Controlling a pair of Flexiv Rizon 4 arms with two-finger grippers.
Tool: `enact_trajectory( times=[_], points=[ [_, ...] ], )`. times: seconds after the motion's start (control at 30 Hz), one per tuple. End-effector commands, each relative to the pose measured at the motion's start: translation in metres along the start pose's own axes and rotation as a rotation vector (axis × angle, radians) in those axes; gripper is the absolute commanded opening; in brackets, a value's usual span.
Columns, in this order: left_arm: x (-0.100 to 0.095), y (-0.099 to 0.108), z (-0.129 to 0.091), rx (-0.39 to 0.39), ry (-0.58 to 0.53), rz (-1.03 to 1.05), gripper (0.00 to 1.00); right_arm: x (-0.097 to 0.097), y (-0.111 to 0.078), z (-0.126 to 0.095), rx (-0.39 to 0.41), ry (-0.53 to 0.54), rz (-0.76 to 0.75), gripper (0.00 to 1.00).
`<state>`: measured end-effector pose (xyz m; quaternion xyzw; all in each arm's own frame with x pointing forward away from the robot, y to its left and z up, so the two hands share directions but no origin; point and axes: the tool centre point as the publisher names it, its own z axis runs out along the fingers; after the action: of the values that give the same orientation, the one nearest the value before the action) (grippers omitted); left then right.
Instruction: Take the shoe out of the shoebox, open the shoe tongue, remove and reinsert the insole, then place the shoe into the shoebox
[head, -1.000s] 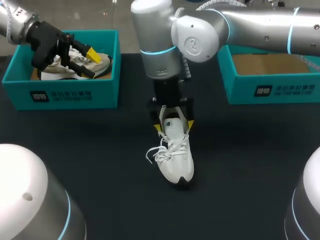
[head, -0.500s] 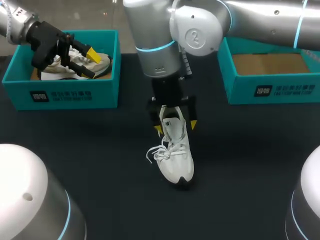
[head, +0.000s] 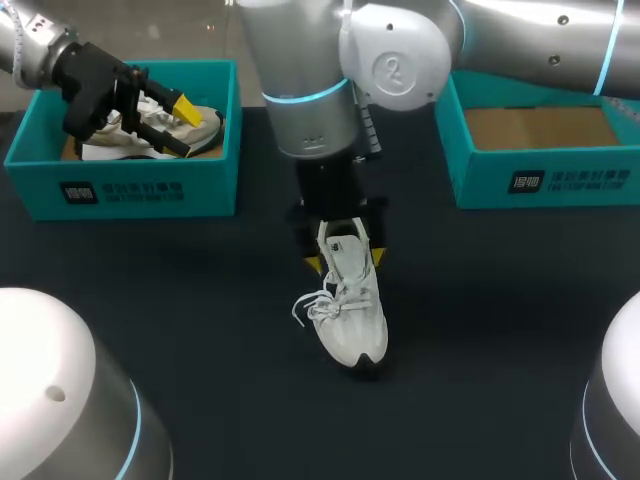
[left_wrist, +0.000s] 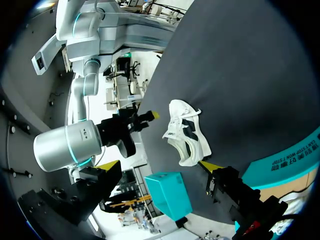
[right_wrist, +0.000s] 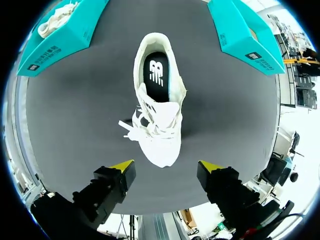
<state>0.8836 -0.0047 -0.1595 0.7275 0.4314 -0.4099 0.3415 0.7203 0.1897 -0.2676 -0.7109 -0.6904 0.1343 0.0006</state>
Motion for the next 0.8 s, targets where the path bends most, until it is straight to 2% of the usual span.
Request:
enact_trajectory(
  times=[0.03, 0.37, 0.8],
  points=[
    [0.0, 0.0, -0.001, 0.002, 0.003, 0.001, 1.0, 0.001, -0.001, -0.001, -0.012, 0.009, -0.003, 0.0],
    [0.0, 0.0, -0.001, 0.002, 0.003, 0.001, 1.0, -0.011, -0.004, 0.005, -0.01, 0.008, 0.021, 0.0],
    [0.0, 0.0, -0.001, 0.002, 0.003, 0.001, 1.0, -0.007, 0.039, 0.024, -0.08, 0.0, 0.043, 0.0]
  ],
)
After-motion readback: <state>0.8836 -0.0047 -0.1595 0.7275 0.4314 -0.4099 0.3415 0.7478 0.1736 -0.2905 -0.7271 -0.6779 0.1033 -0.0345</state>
